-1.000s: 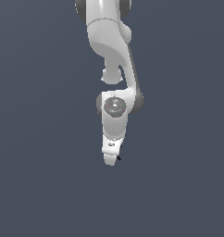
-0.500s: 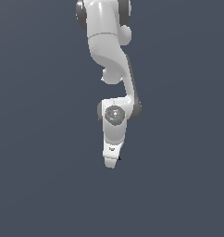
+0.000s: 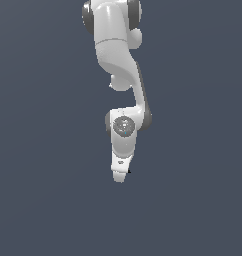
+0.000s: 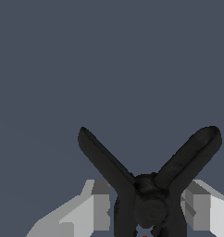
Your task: Pick up the object and move it to a goal position.
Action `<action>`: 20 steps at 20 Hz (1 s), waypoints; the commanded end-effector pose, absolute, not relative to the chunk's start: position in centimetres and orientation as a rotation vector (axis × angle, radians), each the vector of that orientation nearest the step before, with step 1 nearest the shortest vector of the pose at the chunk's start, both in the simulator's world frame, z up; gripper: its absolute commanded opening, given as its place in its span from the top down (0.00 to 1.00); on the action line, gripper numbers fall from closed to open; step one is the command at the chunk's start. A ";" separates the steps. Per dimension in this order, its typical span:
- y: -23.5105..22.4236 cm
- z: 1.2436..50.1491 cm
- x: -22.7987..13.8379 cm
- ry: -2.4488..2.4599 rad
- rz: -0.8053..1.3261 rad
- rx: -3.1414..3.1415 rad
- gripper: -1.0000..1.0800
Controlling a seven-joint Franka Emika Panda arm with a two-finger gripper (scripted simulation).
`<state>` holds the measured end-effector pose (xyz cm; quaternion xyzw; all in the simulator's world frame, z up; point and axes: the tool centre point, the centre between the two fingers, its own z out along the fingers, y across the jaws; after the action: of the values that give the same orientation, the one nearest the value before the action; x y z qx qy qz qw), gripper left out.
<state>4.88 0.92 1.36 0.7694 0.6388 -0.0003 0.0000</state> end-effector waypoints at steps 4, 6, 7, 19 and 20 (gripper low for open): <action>0.9 1.3 4.9 2.007 -0.001 2.417 1.00; 0.9 1.4 4.9 2.007 -0.001 2.417 1.00; 1.0 1.5 4.9 2.007 -0.001 2.417 1.00; 3.3 6.4 3.9 2.007 -0.002 2.416 1.00; 3.6 7.2 3.8 2.007 -0.002 2.415 1.00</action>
<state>3.93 3.09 6.07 0.7694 0.6388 -0.0011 0.0000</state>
